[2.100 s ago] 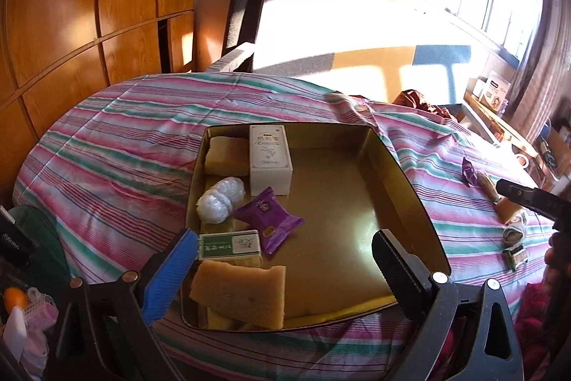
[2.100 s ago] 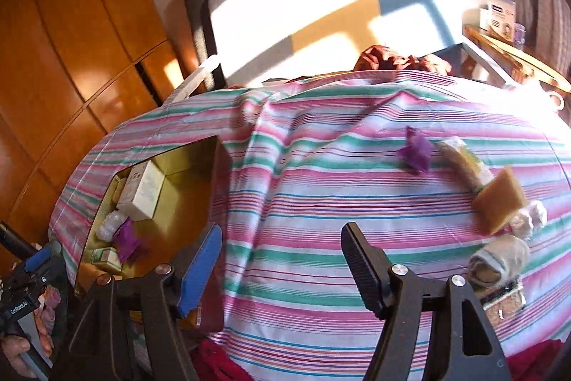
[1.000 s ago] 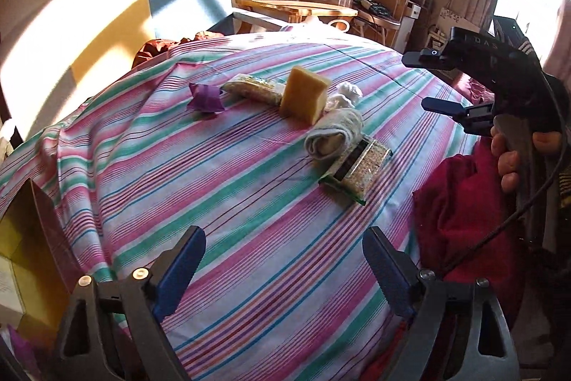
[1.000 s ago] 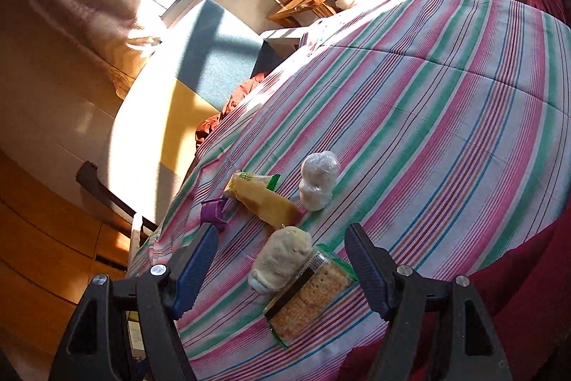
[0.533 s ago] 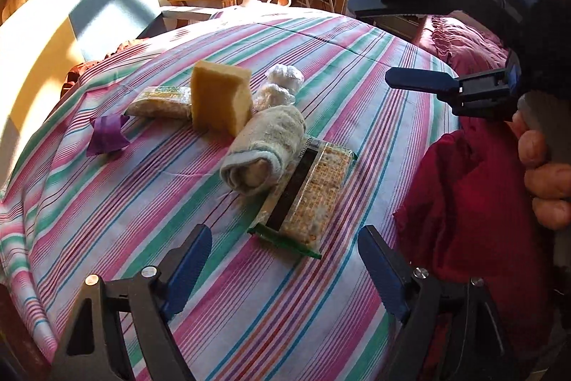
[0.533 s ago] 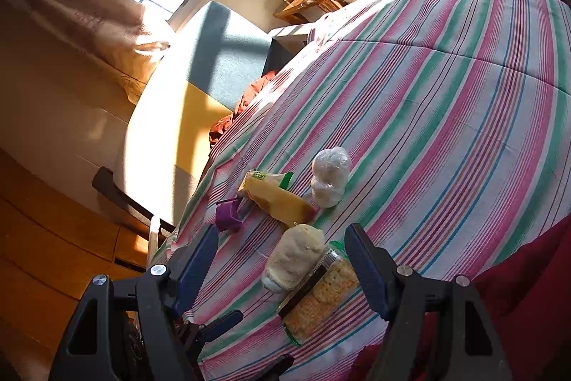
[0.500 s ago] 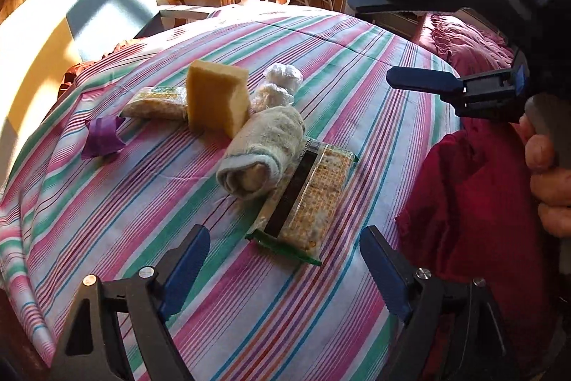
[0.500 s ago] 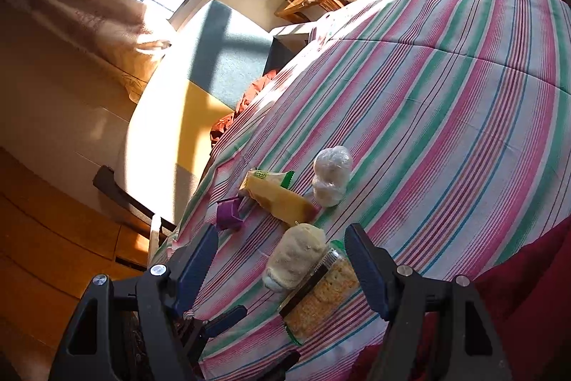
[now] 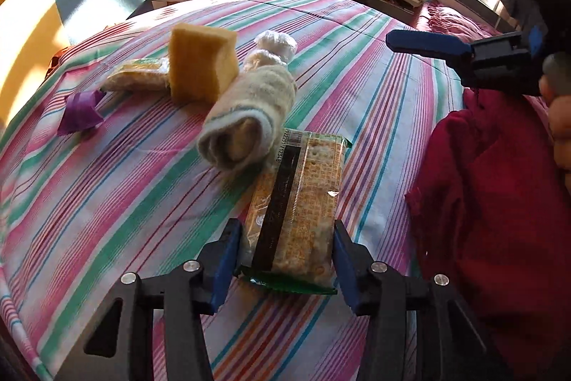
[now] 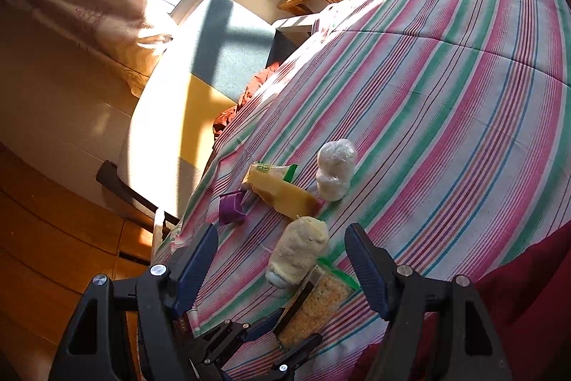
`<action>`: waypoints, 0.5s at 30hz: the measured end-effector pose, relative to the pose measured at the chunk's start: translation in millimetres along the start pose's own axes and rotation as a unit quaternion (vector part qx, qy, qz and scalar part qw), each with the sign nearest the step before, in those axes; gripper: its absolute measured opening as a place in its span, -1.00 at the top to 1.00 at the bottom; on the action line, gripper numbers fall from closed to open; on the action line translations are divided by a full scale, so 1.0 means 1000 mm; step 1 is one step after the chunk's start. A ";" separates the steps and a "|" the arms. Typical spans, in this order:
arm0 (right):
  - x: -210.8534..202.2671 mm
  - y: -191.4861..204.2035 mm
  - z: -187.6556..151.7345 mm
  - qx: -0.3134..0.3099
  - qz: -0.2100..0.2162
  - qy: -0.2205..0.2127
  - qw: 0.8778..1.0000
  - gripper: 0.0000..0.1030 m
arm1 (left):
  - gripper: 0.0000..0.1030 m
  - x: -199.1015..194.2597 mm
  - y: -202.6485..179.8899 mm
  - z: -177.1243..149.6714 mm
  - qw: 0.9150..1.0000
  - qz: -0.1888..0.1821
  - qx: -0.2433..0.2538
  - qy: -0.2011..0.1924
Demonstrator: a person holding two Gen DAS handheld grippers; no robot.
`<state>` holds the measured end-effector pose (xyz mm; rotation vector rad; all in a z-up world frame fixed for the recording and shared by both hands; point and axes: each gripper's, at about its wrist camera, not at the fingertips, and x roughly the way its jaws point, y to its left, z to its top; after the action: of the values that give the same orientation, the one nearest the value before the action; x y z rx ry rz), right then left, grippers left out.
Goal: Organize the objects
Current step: 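Grasp the cracker packet with the left tool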
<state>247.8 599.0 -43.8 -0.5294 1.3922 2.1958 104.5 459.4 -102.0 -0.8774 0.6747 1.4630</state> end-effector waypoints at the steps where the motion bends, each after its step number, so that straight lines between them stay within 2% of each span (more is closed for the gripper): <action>1: 0.000 0.000 0.000 0.000 -0.001 0.001 1.000 -0.45 | 0.03 -0.007 0.005 -0.009 1.000 0.004 -0.011 -0.002; 8: 0.000 0.000 -0.001 0.000 -0.017 0.000 1.000 -0.45 | 0.02 -0.055 0.040 -0.077 0.993 0.051 -0.100 -0.024; 12: 0.001 0.001 -0.001 0.000 -0.027 0.002 1.000 -0.45 | -0.02 -0.066 0.049 -0.093 0.990 0.066 -0.123 -0.032; 15: 0.002 0.001 -0.001 -0.001 -0.031 0.004 0.999 -0.45 | -0.35 -0.069 0.052 -0.096 0.988 0.059 -0.136 -0.035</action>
<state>245.7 598.1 -43.8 -0.5751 1.3596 2.1472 63.4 337.6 -101.0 -1.0029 0.4891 1.7123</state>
